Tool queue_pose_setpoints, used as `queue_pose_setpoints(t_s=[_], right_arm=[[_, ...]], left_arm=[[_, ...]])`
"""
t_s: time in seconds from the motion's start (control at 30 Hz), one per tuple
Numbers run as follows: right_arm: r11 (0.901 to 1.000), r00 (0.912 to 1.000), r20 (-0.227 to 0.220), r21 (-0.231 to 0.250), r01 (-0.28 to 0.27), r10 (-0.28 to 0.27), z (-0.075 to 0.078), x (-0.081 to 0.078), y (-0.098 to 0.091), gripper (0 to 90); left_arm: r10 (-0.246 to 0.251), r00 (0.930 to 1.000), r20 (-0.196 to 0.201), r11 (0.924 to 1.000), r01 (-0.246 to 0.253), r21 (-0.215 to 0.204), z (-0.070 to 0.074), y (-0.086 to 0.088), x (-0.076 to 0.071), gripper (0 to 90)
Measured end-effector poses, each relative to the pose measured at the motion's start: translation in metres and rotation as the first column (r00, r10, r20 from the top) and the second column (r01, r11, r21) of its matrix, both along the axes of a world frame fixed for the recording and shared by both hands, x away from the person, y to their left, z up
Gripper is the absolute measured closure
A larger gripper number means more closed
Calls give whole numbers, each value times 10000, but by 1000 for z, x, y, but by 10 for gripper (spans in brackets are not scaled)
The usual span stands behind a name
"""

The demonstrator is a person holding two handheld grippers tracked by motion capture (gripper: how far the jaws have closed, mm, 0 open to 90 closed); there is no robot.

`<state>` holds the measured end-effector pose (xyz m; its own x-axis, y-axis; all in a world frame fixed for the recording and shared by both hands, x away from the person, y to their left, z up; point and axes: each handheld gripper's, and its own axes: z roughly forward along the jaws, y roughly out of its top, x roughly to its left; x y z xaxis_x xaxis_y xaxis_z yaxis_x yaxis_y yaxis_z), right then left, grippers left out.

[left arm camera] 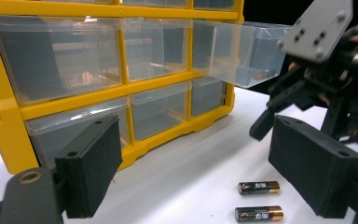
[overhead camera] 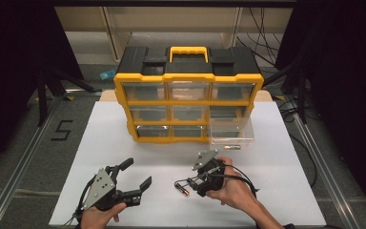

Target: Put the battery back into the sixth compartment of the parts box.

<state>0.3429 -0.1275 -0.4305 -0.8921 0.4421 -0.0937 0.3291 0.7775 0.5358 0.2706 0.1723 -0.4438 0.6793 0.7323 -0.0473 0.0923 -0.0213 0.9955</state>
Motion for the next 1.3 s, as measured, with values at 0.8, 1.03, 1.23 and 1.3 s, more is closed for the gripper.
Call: queue_pose_setpoints(t_s=[0.8,1.03,1.23,1.3], right_arm=[[9862,9868,-1542,-1483,-736,504,-31,18,22,766],[9891,9901,-1290,-1280,-726,560,-26,17,21,768],[9960,9956,-776,-690,-572,518,-3,12,16,768],[9962,9962,-527,-474,-726,701,6,10,14,768]], left_arm=[[-16,10000,-9,10000,16,29,0,0,0,166],[-18,10000,10,10000,18,9,0,0,0,166],[-7,10000,16,10000,7,-13,0,0,0,166],[1,10000,22,10000,-1,-2,0,0,0,167]])
